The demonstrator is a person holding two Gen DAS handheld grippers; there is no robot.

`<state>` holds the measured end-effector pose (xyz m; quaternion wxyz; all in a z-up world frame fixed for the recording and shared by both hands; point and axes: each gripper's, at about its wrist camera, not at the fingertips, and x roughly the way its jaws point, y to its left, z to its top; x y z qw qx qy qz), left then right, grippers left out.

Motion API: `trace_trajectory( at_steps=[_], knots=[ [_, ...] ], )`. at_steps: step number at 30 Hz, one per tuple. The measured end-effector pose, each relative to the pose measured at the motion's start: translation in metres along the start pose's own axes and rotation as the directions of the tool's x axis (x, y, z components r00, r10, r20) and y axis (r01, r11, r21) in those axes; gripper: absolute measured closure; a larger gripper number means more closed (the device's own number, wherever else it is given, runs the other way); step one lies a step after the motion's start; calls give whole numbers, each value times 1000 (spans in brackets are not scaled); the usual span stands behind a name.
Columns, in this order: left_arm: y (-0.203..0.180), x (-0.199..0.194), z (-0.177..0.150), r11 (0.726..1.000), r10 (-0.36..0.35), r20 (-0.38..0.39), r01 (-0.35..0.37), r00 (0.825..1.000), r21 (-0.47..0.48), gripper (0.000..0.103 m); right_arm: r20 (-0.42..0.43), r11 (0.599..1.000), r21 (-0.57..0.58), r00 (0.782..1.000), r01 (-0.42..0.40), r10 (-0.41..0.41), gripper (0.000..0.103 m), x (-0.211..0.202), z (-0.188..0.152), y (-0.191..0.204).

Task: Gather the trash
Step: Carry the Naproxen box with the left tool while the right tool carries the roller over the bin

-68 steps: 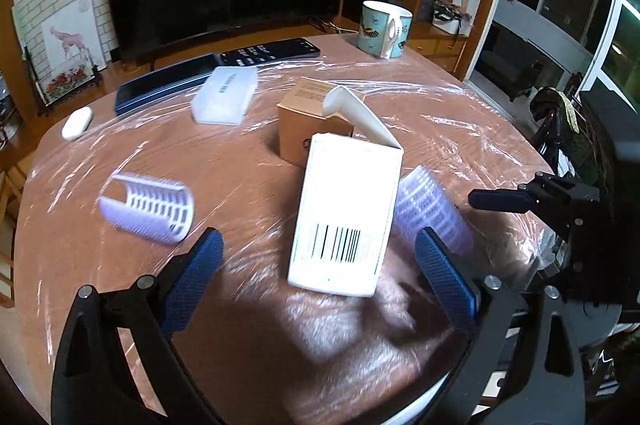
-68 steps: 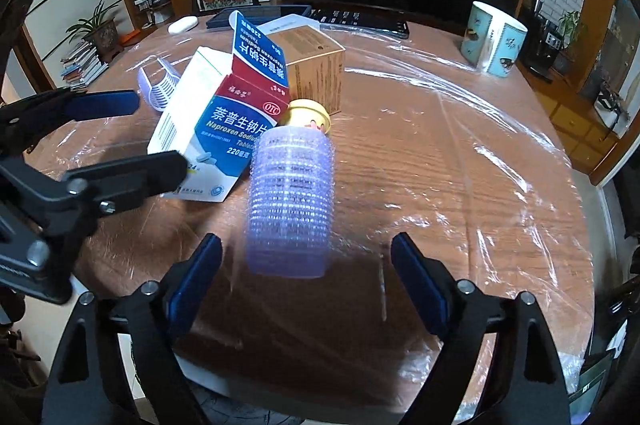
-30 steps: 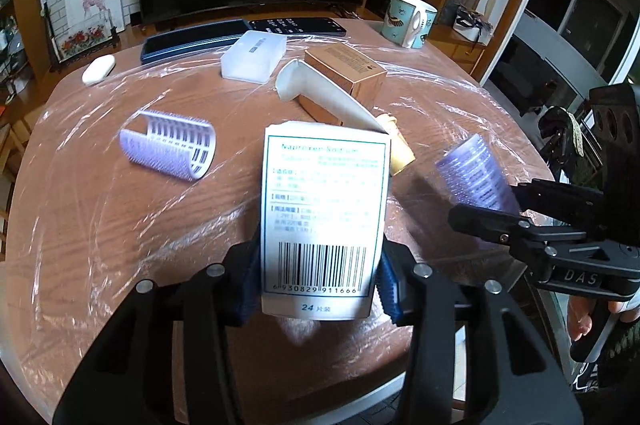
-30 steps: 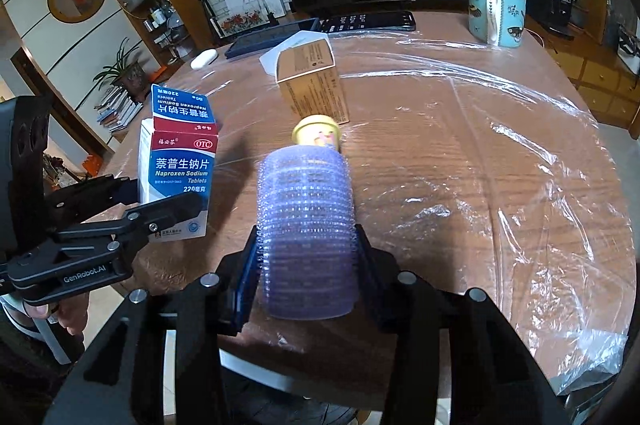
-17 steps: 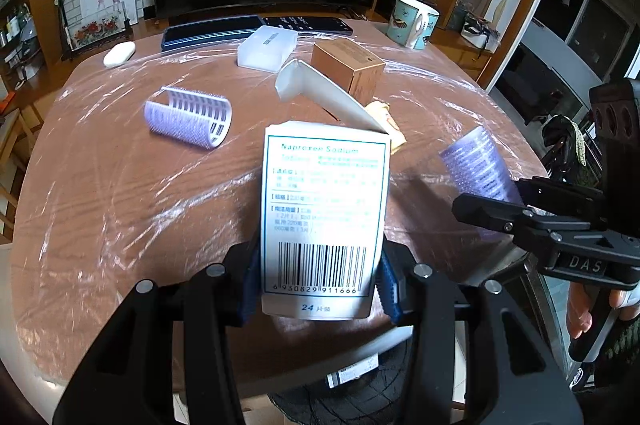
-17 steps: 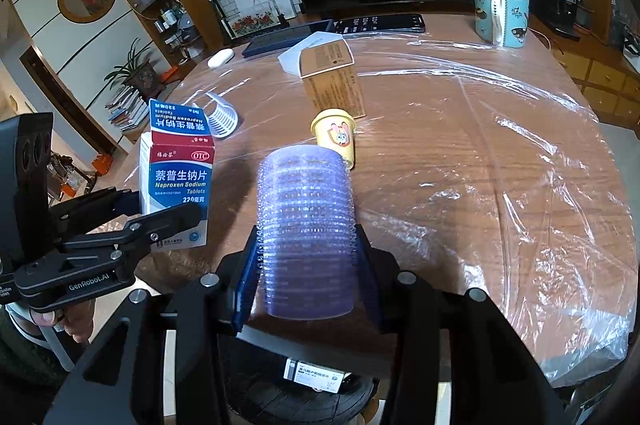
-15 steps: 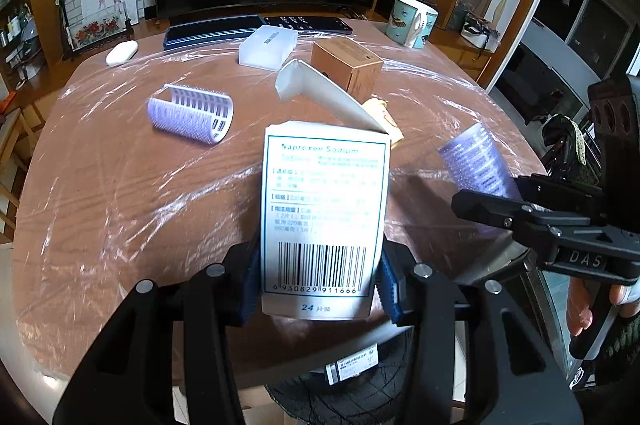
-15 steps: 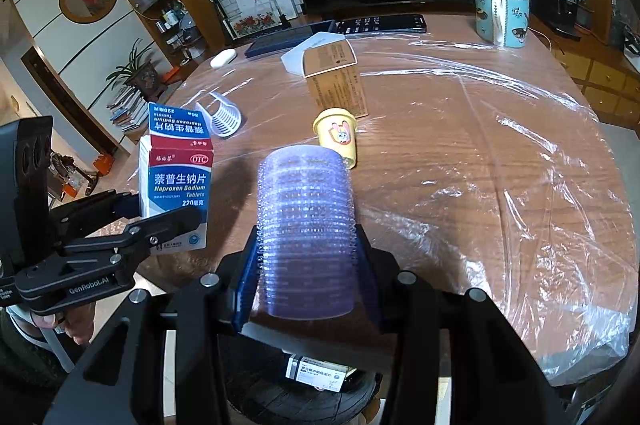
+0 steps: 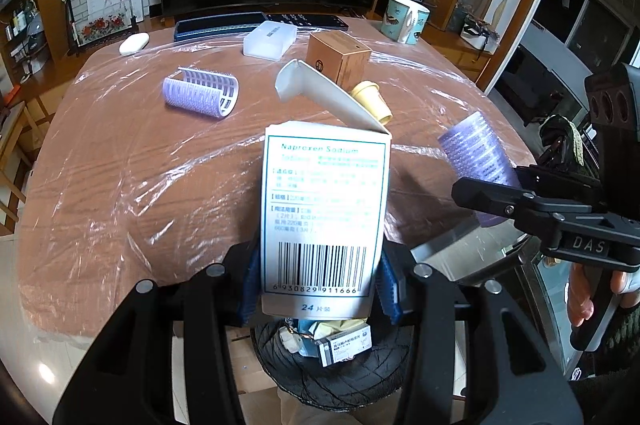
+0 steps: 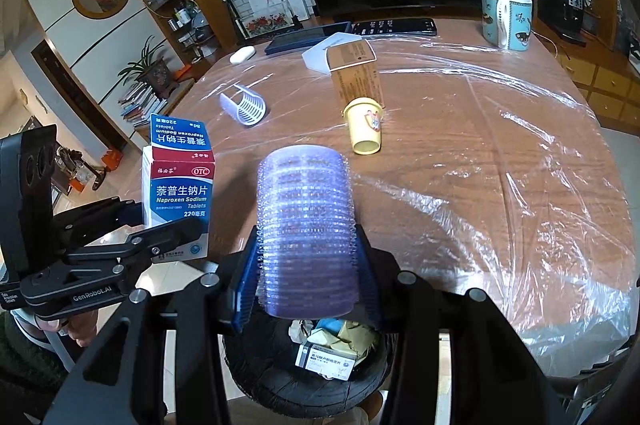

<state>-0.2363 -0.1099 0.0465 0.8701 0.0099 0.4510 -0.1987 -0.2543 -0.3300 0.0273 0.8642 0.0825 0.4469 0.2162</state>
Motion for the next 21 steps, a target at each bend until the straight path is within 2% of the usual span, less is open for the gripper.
trace_trajectory(
  at_steps=[21],
  knots=[
    [-17,-25,-41,1000,-19,-16,19,1000,18,55,-31,1000,6,999,-11,11,60,-19,-43,10]
  ],
)
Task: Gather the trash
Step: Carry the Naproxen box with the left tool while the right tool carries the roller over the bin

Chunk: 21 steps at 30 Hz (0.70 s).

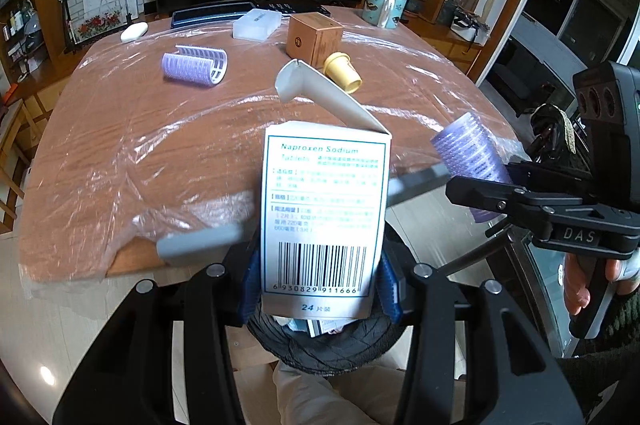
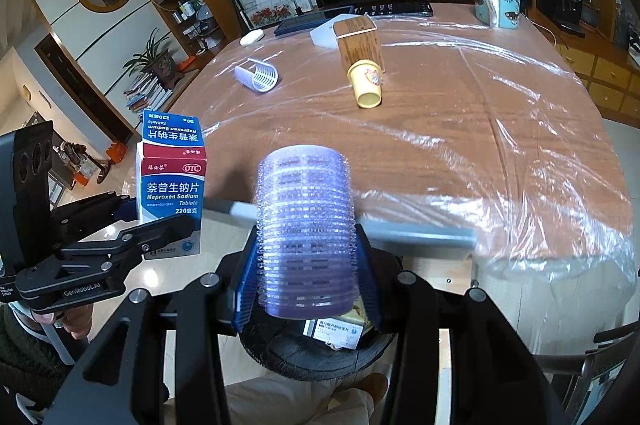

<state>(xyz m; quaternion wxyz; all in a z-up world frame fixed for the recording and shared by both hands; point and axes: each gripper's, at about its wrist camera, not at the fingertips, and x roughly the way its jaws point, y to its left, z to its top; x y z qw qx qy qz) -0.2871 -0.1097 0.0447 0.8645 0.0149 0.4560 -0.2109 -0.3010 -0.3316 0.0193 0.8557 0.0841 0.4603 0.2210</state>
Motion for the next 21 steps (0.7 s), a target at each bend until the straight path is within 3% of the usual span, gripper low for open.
trace_trajectory(
  at_steps=[21],
  knots=[
    [-16,6,-40,998,-4,-85,9,996,55,55,-100,1000,-5,995,-8,8,60,9,-43,7]
  ],
)
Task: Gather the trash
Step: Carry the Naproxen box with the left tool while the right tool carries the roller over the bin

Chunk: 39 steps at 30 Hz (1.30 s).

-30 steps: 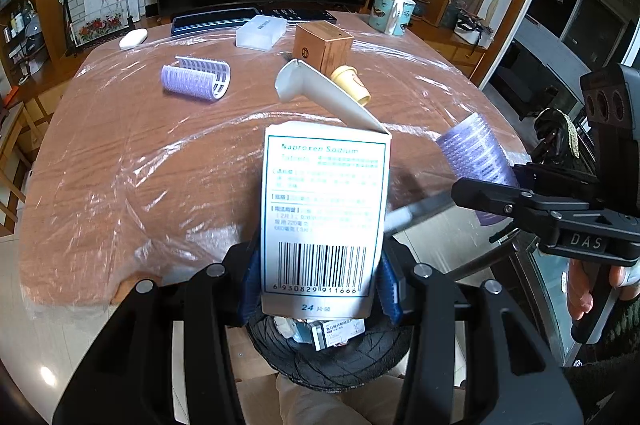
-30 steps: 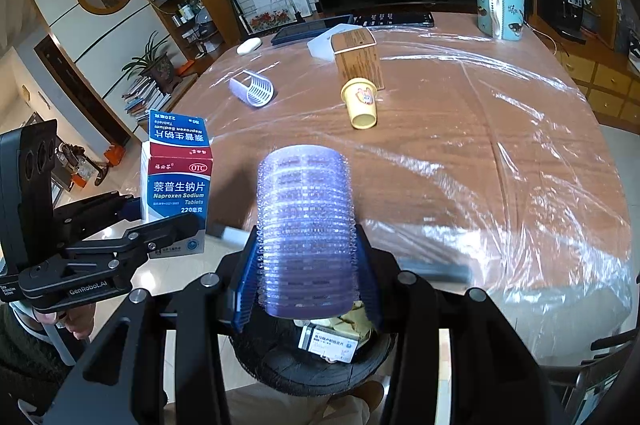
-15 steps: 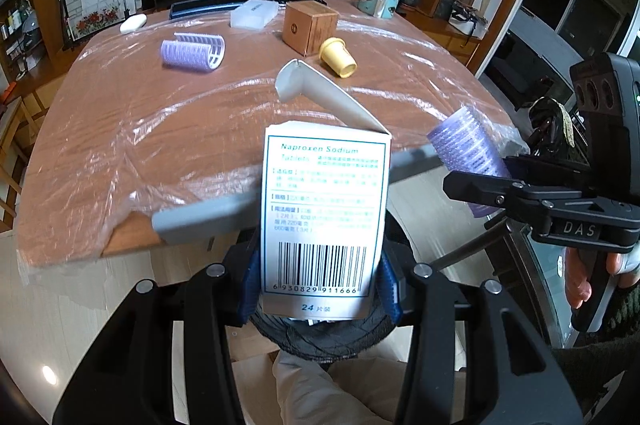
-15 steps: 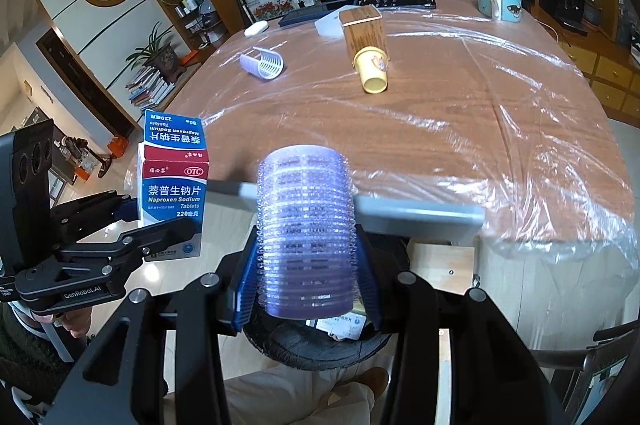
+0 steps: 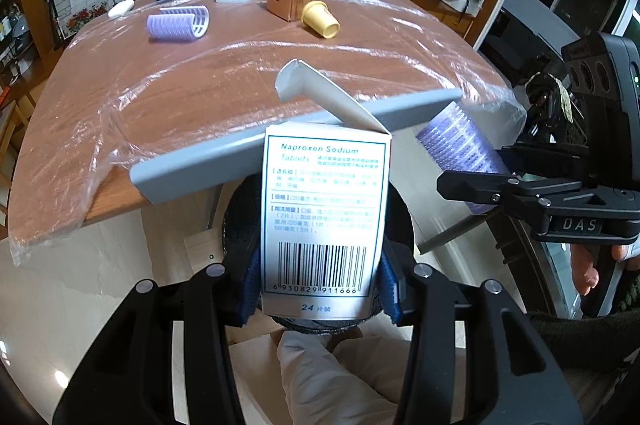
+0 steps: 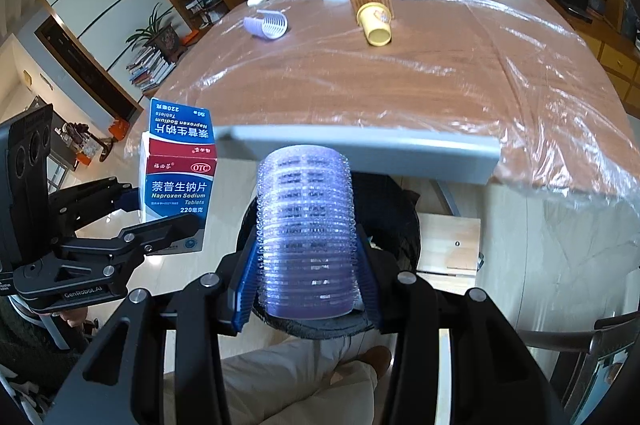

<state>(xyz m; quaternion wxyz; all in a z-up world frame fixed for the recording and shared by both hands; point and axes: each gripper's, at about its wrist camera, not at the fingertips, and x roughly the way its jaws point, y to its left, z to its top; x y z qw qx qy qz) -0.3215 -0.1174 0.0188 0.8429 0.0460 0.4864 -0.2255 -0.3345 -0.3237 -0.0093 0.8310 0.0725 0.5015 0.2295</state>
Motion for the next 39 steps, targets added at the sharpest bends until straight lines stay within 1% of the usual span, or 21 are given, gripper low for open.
trace_trajectory(
  at_steps=[10,23,39],
  knots=[
    [-5,13,-12,1000,-4,-46,5,999,14,55,-41,1000,12,999,1,0,60,13,-8,-1],
    [-1,30,-23,1000,4,-99,-3,995,6,55,-93,1000,28,996,3,0,60,37,-13,-4],
    [9,60,-31,1000,21,-172,-21,985,4,55,-144,998,64,990,19,-10,60,60,-16,-13]
  ],
)
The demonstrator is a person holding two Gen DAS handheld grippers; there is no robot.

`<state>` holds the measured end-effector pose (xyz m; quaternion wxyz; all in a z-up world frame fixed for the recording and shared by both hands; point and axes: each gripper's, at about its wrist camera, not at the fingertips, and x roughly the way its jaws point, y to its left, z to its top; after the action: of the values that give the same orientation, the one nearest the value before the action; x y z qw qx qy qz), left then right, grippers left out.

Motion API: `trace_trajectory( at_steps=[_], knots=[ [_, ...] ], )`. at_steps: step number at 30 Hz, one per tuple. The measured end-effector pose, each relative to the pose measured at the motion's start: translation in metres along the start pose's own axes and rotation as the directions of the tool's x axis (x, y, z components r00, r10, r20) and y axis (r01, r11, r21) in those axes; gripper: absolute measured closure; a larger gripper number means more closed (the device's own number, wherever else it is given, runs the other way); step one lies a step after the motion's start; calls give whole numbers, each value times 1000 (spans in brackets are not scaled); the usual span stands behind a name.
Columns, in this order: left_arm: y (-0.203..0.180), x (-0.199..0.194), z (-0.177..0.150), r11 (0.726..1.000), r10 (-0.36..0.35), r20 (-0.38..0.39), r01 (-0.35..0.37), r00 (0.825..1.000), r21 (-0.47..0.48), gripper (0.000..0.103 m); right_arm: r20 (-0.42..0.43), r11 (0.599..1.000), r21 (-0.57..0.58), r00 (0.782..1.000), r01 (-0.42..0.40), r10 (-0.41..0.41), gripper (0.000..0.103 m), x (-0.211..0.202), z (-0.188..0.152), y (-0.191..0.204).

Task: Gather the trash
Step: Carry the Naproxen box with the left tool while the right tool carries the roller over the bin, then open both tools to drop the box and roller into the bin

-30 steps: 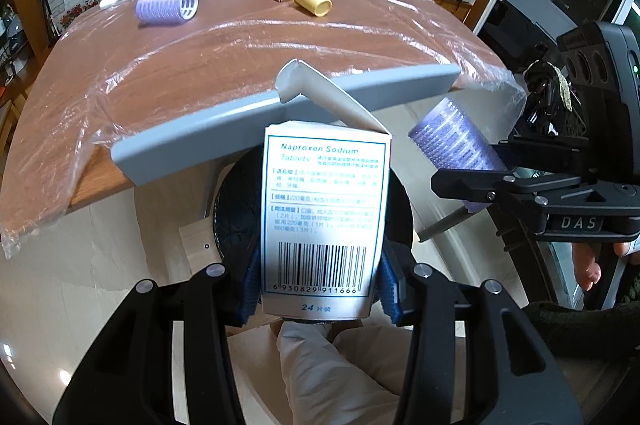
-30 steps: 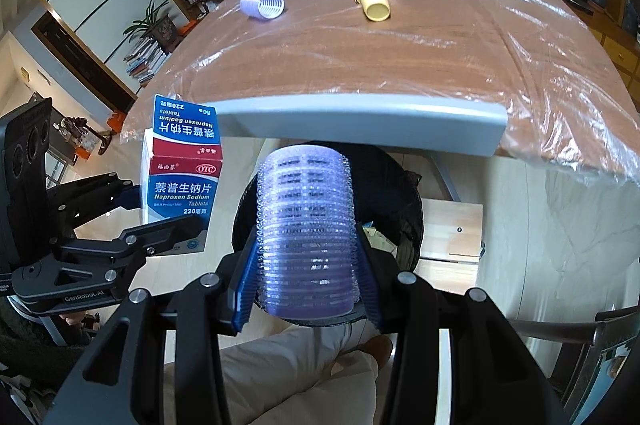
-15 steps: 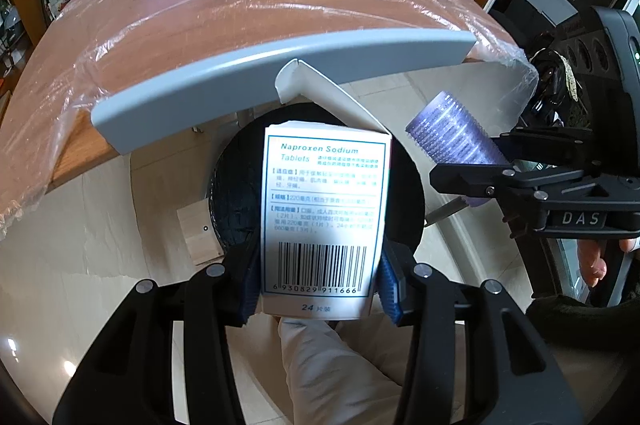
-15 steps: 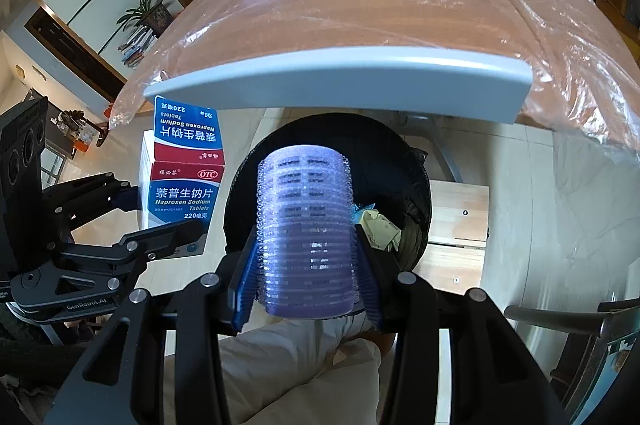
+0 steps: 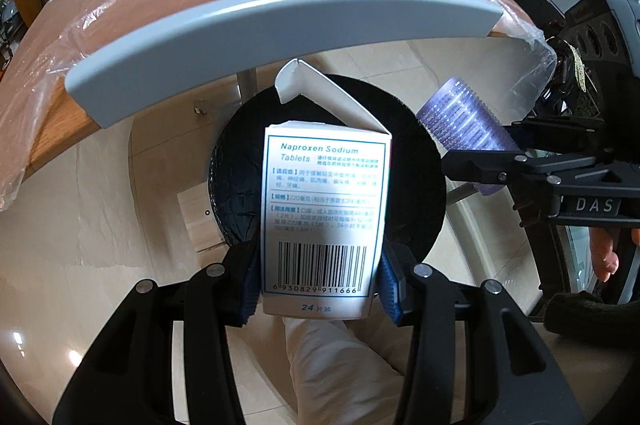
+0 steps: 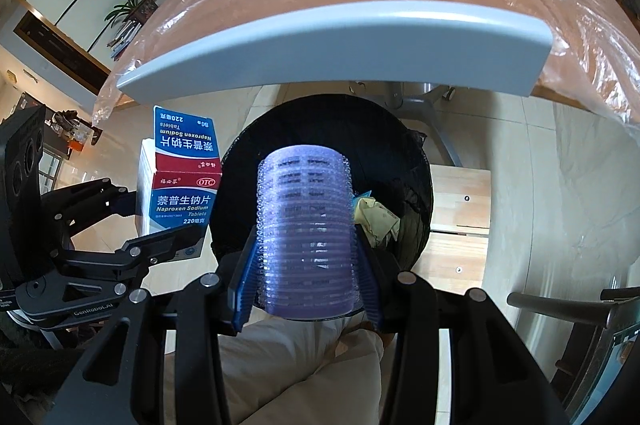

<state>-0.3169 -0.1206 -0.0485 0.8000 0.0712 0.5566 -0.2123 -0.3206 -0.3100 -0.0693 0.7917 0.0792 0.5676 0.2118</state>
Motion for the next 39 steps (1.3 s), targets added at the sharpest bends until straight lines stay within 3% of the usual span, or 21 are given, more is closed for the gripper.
trace_trajectory(
  at_steps=[39],
  knots=[
    [-14,34,22,997,47,-73,-42,996,69,55,-53,998,17,997,53,-52,60,33,20,-14]
  ],
)
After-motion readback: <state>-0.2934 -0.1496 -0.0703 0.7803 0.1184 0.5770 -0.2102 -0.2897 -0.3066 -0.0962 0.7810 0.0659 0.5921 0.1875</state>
